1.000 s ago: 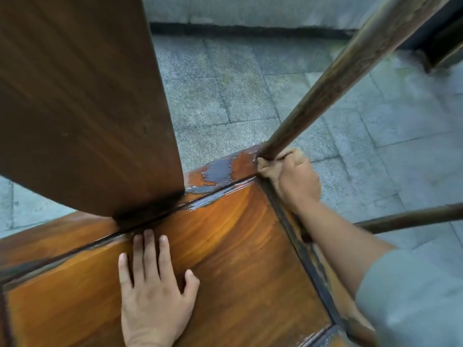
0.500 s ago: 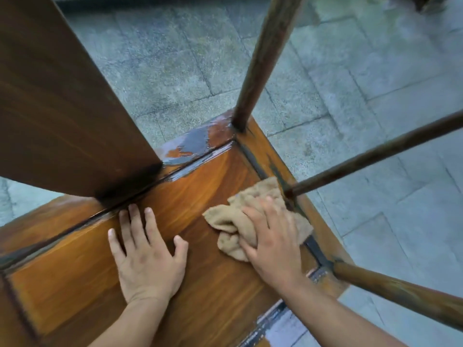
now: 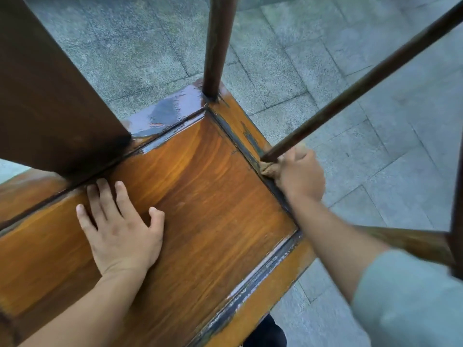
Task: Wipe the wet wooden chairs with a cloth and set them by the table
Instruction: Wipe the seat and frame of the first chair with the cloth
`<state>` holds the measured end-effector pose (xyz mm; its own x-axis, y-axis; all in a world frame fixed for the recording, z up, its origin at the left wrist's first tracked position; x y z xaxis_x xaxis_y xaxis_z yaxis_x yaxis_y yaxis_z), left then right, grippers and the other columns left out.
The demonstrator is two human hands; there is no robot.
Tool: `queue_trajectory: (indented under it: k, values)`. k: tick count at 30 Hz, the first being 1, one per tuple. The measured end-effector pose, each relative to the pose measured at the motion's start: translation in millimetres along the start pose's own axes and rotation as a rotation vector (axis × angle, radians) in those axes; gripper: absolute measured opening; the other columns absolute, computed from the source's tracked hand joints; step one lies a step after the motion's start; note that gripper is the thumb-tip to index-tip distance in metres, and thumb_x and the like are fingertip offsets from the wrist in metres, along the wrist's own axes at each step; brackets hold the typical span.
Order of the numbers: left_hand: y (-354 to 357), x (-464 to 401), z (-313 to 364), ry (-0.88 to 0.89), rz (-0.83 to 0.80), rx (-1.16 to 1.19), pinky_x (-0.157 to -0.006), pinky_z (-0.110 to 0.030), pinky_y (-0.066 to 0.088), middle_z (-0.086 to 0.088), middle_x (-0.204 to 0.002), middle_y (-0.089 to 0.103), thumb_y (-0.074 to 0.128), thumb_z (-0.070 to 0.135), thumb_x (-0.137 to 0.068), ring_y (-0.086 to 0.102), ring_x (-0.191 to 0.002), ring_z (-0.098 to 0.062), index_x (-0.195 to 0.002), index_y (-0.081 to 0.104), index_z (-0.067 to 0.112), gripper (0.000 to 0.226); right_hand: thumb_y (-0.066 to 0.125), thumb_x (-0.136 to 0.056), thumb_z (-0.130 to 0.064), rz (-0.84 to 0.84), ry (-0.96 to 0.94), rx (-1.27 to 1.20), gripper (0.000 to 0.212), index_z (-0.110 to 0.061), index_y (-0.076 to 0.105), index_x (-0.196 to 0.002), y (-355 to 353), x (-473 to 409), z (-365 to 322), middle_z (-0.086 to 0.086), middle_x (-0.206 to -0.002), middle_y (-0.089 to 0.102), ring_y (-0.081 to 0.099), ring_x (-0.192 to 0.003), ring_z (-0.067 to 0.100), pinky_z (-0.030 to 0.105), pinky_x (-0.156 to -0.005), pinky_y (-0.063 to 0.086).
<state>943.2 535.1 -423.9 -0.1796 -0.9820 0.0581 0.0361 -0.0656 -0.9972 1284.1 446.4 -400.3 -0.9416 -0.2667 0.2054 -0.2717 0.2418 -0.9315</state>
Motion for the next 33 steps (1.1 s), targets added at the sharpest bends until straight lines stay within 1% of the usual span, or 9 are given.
queue_trajectory:
  k: [2, 4, 10, 13, 16, 18, 24, 30, 33]
  values:
    - [1.3, 0.7, 0.0, 0.005, 0.014, 0.018, -0.123, -0.054, 0.006, -0.013, -0.161, 0.018, 0.029, 0.058, -0.090, 0.009, -0.151, -0.030, -0.152, 0.022, 0.010, 0.078, 0.054, -0.099, -0.040, 0.199, -0.251, 0.054, 0.031, -0.016, 0.061, -0.119, 1.5, 58.1, 13.1, 0.009, -0.119, 0.063, 0.060, -0.107, 0.033, 0.046, -0.092, 0.046]
    - [5.5, -1.1, -1.0, -0.003, 0.034, 0.042, -0.122, -0.054, 0.006, -0.012, -0.161, 0.018, 0.032, 0.057, -0.090, 0.008, -0.151, -0.028, -0.151, 0.021, 0.011, 0.078, 0.067, -0.091, -0.028, 0.204, -0.552, 0.087, 0.038, -0.012, 0.062, -0.126, 3.6, 111.2, 36.1, 0.011, -0.126, 0.062, 0.056, -0.117, 0.034, 0.052, -0.100, 0.046]
    - [15.3, 1.0, -3.9, 0.013, 0.066, 0.052, -0.120, -0.039, -0.010, -0.010, -0.161, 0.018, 0.031, 0.060, -0.091, 0.010, -0.151, -0.027, -0.151, 0.020, 0.013, 0.077, 0.062, -0.092, -0.048, -0.180, -0.951, 0.207, 0.049, -0.018, 0.066, -0.131, -24.5, 161.7, 144.7, 0.009, -0.143, 0.058, 0.045, -0.142, 0.033, 0.057, -0.108, 0.045]
    - [17.5, -1.7, -9.2, 0.031, 0.063, 0.070, -0.119, -0.039, -0.013, -0.013, -0.160, 0.019, 0.031, 0.060, -0.092, 0.010, -0.150, -0.028, -0.150, 0.021, 0.012, 0.076, 0.070, -0.091, -0.037, -0.223, -0.789, 0.127, 0.053, -0.013, 0.061, -0.137, -30.4, 133.8, 143.9, 0.014, -0.147, 0.054, 0.043, -0.143, 0.034, 0.056, -0.109, 0.045]
    - [6.2, 1.6, -12.5, 0.057, -0.001, 0.060, -0.122, -0.052, 0.005, -0.018, -0.159, 0.021, 0.032, 0.056, -0.093, 0.014, -0.149, -0.033, -0.150, 0.021, 0.009, 0.075, 0.068, -0.089, -0.035, 0.063, -0.385, -0.036, 0.050, -0.014, 0.061, -0.134, -4.9, 158.9, 115.1, 0.009, -0.144, 0.058, 0.043, -0.143, 0.033, 0.056, -0.114, 0.039]
    - [-6.1, 18.0, -7.0, 0.099, -0.063, 0.036, -0.121, -0.056, 0.013, -0.025, -0.157, 0.023, 0.033, 0.051, -0.093, 0.016, -0.147, -0.039, -0.150, 0.024, 0.005, 0.074, 0.069, -0.089, -0.034, 0.135, -0.288, -0.024, 0.049, -0.021, 0.058, -0.135, 14.0, 206.3, 100.3, 0.005, -0.146, 0.056, 0.037, -0.146, 0.029, 0.055, -0.116, 0.037]
    - [-27.2, 107.2, 6.6, 0.306, -0.232, 0.010, -0.119, -0.056, 0.019, -0.030, -0.154, 0.027, 0.030, 0.046, -0.093, 0.020, -0.145, -0.043, -0.149, 0.034, 0.001, 0.072, 0.074, -0.081, -0.030, -0.401, -1.155, 0.069, 0.061, -0.028, 0.051, -0.138, 1.1, 268.6, 145.1, 0.002, -0.151, 0.050, 0.038, -0.148, 0.029, 0.052, -0.120, 0.030]
    - [-25.5, 154.7, 1.4, 0.354, -0.251, -0.024, -0.114, -0.059, 0.020, -0.034, -0.149, 0.033, 0.033, 0.046, -0.088, 0.025, -0.140, -0.049, -0.140, 0.046, -0.006, 0.075, 0.062, -0.099, -0.021, -0.076, -0.218, -0.414, 0.034, -0.009, 0.059, -0.130, -46.8, 144.3, 175.2, 0.011, -0.132, 0.056, 0.051, -0.126, 0.025, 0.043, -0.111, 0.041]
    - [-30.0, 154.4, 18.5, 0.332, -0.294, 0.008, -0.112, -0.060, 0.022, -0.035, -0.148, 0.032, 0.031, 0.045, -0.088, 0.024, -0.140, -0.050, -0.140, 0.044, -0.006, 0.074, 0.066, -0.096, -0.019, -0.154, -0.127, -0.532, 0.028, -0.017, 0.058, -0.123, -51.0, 122.2, 175.0, 0.005, -0.122, 0.058, 0.057, -0.117, 0.017, 0.035, -0.103, 0.048]
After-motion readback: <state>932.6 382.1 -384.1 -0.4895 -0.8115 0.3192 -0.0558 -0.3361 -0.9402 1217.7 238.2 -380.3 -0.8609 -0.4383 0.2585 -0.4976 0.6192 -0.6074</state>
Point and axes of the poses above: each hand's wrist, its own x-axis away from the middle knuckle, its own y-axis out of the palm, z = x × y, the point moved 3 cm from there along -x, towards the middle knuckle
